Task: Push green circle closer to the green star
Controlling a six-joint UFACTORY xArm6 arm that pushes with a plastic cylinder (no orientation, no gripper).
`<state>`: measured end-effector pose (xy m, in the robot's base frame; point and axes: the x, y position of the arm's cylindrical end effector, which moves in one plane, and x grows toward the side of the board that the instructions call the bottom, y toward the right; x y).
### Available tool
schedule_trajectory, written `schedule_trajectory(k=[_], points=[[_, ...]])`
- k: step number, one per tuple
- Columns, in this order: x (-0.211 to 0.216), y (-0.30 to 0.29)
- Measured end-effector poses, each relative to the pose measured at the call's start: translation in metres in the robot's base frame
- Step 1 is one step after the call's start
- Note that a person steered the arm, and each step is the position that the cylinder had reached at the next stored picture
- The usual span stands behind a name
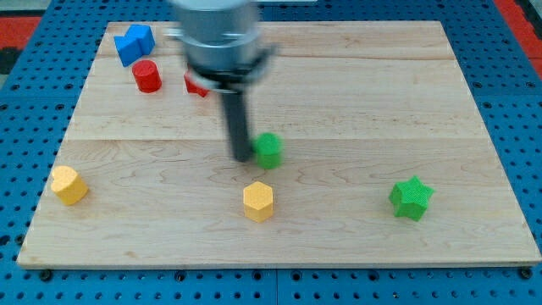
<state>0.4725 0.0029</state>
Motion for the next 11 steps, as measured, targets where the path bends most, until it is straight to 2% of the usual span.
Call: schedule_trajectory(k=[1, 2, 3, 4, 5, 6, 7, 8, 9, 10, 11], points=[[-0.001, 0.074], [-0.030, 0.043], [-0.048, 0.141], [-0.004, 0.156], [-0.015, 0.165], [-0.048, 0.136], [-0.063, 0.134], [-0.013, 0.165], [-0.011, 0.158], [-0.057, 0.108], [0.003, 0.115]])
